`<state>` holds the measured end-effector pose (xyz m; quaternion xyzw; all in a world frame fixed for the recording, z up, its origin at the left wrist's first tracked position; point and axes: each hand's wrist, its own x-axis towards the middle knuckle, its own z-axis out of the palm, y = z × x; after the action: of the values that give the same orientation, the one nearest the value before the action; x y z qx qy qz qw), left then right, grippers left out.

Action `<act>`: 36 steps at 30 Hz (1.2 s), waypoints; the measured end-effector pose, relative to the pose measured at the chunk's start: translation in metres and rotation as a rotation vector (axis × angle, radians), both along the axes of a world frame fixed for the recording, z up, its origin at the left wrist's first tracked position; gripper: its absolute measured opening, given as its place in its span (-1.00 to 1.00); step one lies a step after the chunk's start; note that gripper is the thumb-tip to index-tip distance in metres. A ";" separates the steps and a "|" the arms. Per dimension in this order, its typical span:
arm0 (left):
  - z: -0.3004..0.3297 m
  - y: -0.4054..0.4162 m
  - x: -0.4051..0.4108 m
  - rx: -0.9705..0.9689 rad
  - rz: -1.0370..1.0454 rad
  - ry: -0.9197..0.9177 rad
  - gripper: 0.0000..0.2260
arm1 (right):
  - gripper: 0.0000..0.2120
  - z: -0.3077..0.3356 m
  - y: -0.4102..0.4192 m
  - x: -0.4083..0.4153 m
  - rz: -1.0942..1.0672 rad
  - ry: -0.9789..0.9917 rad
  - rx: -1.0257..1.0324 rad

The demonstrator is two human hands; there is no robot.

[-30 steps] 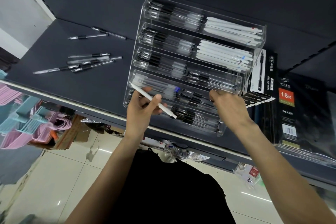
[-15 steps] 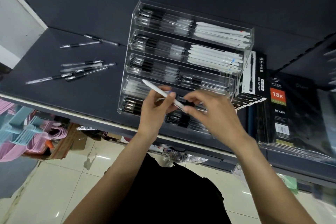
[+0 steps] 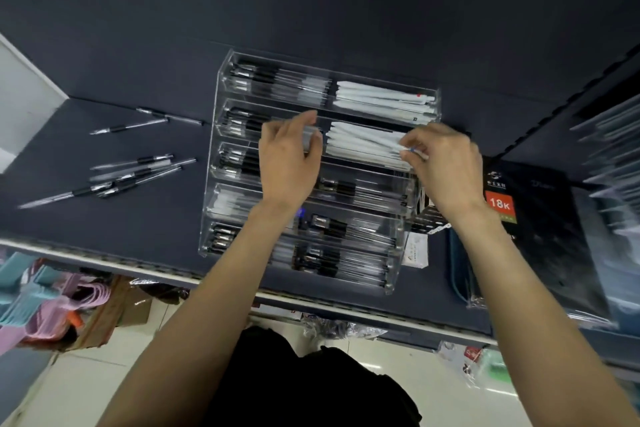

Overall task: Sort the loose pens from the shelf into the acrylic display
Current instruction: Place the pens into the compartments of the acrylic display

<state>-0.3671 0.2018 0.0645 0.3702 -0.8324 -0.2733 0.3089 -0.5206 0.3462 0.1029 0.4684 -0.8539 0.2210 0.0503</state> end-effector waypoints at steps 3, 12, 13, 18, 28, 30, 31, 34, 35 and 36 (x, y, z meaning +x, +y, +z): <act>-0.005 -0.001 -0.004 -0.124 0.042 -0.080 -0.71 | -0.92 -0.003 -0.003 0.000 0.039 0.034 -0.028; -0.007 0.009 -0.005 -0.324 0.059 -0.138 -0.79 | -0.94 -0.012 -0.007 -0.001 0.046 0.185 0.078; -0.007 0.010 -0.006 -0.325 0.059 -0.132 -0.79 | -0.94 -0.012 -0.006 -0.001 0.046 0.195 0.096; -0.010 0.011 -0.009 -0.296 0.055 -0.131 -0.79 | -0.90 -0.012 -0.001 0.000 0.067 0.210 0.098; -0.010 0.013 -0.001 -0.251 0.022 -0.087 -0.77 | -0.72 -0.017 0.012 0.004 0.095 0.174 -0.128; -0.008 0.012 0.005 -0.258 0.001 -0.008 -0.75 | -0.76 -0.012 0.019 0.011 0.039 0.101 -0.262; -0.005 0.013 0.012 -0.259 -0.010 0.063 -0.77 | -0.77 -0.009 0.021 0.017 -0.003 0.080 -0.335; 0.005 0.019 0.047 -0.267 0.051 0.277 -0.84 | -0.79 -0.001 0.020 0.050 -0.072 0.024 -0.541; 0.006 0.020 0.064 -0.269 0.097 0.317 -0.86 | -0.80 0.000 0.016 0.065 -0.050 -0.005 -0.577; 0.005 0.021 0.084 -0.267 0.149 0.339 -0.88 | -0.80 -0.001 0.009 0.083 -0.005 -0.031 -0.590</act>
<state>-0.2836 0.2226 0.0694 0.3352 -0.7677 -0.1956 0.5100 -0.4381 0.3556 0.1023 0.4281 -0.7546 0.4668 0.1717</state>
